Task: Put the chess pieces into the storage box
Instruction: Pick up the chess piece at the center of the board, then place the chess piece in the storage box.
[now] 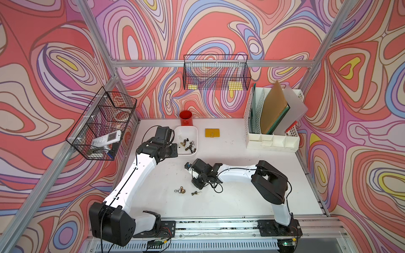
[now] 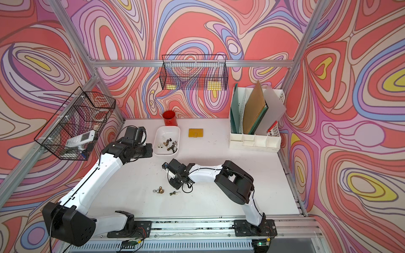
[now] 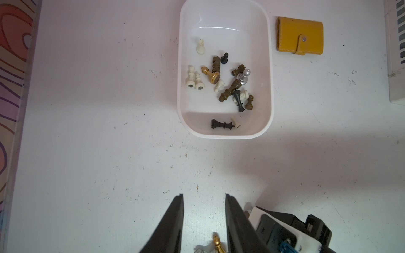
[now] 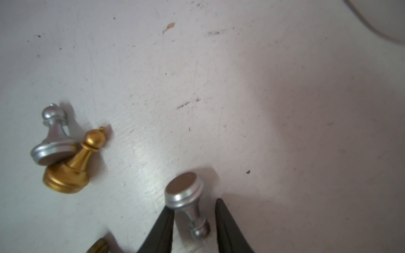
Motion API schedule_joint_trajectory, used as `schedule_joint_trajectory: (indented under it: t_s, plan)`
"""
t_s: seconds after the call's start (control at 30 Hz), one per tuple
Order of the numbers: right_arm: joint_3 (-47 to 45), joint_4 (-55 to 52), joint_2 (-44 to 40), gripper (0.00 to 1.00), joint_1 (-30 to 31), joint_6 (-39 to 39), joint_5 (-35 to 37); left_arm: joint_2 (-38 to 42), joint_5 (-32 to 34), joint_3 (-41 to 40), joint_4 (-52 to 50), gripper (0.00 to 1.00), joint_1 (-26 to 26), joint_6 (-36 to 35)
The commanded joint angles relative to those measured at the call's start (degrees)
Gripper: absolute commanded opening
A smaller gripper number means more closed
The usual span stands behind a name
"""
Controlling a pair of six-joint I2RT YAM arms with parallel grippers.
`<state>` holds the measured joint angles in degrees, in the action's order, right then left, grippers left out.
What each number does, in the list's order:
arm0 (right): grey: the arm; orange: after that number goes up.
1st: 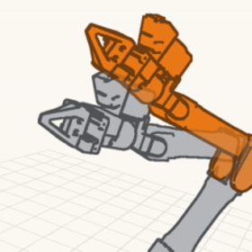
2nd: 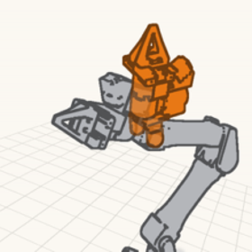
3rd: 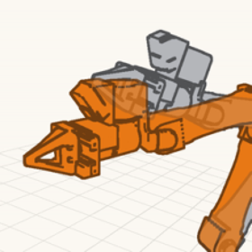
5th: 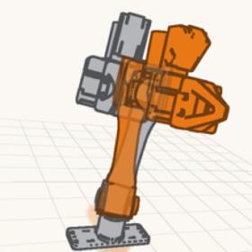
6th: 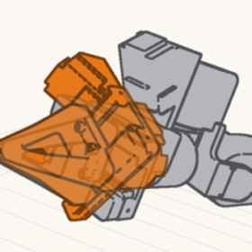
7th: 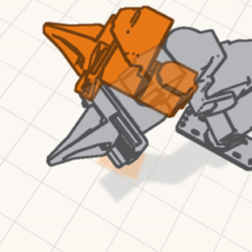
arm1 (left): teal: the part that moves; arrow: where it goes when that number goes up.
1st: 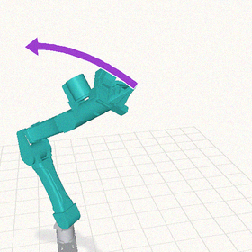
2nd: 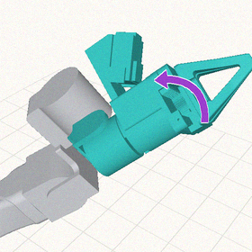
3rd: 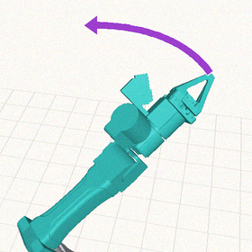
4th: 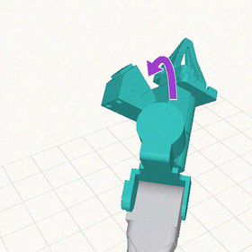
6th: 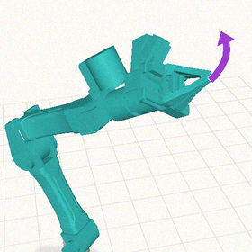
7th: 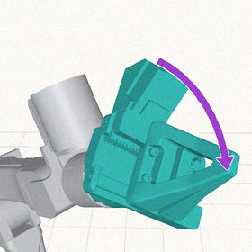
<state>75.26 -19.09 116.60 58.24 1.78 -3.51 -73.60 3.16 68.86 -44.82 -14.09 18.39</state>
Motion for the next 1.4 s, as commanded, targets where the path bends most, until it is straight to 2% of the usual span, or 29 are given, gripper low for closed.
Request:
schedule_joint_trajectory:
  t_s: [0.0,0.27,0.37,0.73,1.0,1.2,1.37]
  plan:
    - [-0.5,-5.0,2.1,0.26,0.4,-1.6,1.1,1.1,1.2,-0.5,-0.3,0.37,0.7,-1.8]
    - [-0.7,-7.0,1.2,0.09,0.4,-1.8,0.4,3.0,1.1,-1.8,-0.2,0.37,1.9,-2.7]
    - [0.4,-7.4,0.7,0.05,0.4,-1.7,-0.3,3.9,1.5,-2.3,0.2,0.37,2.9,-2.9]
    - [4.6,-11.3,-7.1,0.01,0.1,-1.7,-3.1,5.1,2.4,-3.2,0.3,0.37,3.2,-2.0]
    - [9.1,-15.1,-10.4,0.0,-4.9,-0.3,-7.5,7.9,3.8,-3.7,1.4,0.37,4.7,-1.9]
    - [18.8,-16.5,-4.1,0.0,-11.4,1.1,-12.5,9.5,4.8,-4.4,1.8,0.37,5.1,-1.8]
    - [33.7,-18.8,7.2,0.0,-16.4,2.2,-13.0,10.0,3.4,-4.7,2.5,0.37,5.7,-1.5]
